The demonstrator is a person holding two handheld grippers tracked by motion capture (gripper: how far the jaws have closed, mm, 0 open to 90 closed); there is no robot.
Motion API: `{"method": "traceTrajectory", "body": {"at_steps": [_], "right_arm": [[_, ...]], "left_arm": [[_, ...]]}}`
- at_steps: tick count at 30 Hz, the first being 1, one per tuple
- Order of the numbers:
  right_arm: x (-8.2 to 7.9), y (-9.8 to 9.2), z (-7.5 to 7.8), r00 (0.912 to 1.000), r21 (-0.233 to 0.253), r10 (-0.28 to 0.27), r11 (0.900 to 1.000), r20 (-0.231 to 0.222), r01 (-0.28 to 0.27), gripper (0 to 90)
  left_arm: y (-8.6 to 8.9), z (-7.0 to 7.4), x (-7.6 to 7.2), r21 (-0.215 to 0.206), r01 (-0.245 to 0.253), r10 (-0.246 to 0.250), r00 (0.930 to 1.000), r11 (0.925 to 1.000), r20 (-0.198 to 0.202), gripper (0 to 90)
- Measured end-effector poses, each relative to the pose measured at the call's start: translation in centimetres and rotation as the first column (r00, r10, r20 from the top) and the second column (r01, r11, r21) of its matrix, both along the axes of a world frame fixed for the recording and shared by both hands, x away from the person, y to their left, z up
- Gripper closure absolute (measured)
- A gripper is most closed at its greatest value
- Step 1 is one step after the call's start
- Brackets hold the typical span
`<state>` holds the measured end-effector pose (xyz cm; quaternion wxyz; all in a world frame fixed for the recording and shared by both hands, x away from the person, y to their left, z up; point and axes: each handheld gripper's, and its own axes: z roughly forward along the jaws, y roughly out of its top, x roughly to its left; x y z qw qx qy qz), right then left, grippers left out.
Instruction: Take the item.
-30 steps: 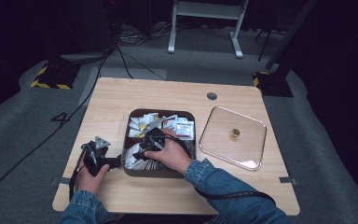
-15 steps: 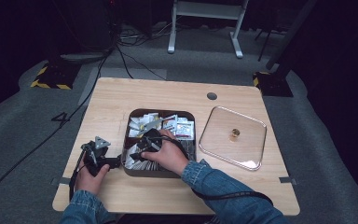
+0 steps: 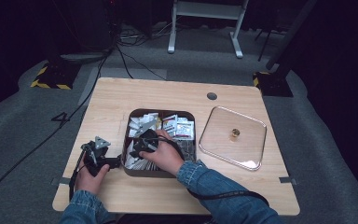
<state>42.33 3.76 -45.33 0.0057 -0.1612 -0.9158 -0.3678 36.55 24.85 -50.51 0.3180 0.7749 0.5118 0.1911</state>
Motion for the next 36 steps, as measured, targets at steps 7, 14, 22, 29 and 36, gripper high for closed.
{"method": "traceTrajectory", "body": {"at_steps": [7, 14, 22, 29, 36], "right_arm": [[0.4, -0.1, -0.1, 0.9996, 0.008, -0.028, 1.000, -0.008, 0.028, 72.4], [0.9, -0.1, -0.2, 0.9957, 0.034, -0.088, 0.995, -0.027, 0.089, 69.9], [0.7, -0.2, 0.1, 0.9957, 0.024, -0.093, 0.995, 0.007, 0.092, 83.2], [0.7, -0.5, 0.5, 0.9949, 0.053, -0.091, 0.995, 0.043, 0.089, 90.0], [0.6, -1.1, 1.2, 0.9949, 0.083, -0.092, 0.993, 0.040, 0.089, 90.0]], "left_arm": [[0.0, 0.0, 0.0, 0.001, 0.000, 0.000, 1.0000, 1.0000, 0.001, 14.2], [0.0, 0.0, 0.0, 0.000, 0.000, 0.000, 1.0000, 1.0000, 0.000, 14.2], [0.0, 0.0, 0.0, 0.000, 0.000, 0.000, 1.0000, 1.0000, 0.000, 14.2], [0.0, 0.0, 0.0, 0.001, 0.000, 0.000, 1.0000, 1.0000, 0.001, 14.2], [0.0, 0.0, 0.0, 0.000, 0.000, 0.000, 1.0000, 1.0000, 0.000, 14.2]]}}
